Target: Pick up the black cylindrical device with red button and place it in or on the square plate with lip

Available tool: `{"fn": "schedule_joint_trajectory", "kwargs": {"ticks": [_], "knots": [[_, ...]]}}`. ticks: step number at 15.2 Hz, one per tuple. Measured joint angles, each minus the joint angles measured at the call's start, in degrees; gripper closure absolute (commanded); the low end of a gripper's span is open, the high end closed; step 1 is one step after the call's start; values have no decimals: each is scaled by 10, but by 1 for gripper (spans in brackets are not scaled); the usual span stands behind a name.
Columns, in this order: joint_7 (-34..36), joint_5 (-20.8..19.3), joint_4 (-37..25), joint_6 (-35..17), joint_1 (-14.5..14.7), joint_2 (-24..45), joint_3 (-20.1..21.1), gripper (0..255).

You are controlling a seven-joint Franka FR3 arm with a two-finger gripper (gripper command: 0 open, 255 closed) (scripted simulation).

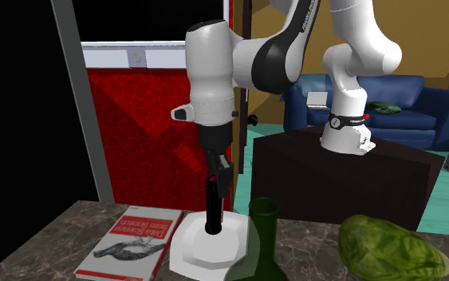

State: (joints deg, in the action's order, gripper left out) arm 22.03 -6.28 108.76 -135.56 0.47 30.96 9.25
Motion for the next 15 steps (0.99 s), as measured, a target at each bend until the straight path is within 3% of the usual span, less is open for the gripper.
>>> {"fn": "schedule_joint_trajectory", "kwargs": {"ticks": [13, 14, 15], "knots": [[4, -8, -2, -40, 4, 42, -7, 255], [4, -8, -2, -40, 4, 42, -7, 0], [4, -8, -2, -40, 4, 42, -7, 0]]}}
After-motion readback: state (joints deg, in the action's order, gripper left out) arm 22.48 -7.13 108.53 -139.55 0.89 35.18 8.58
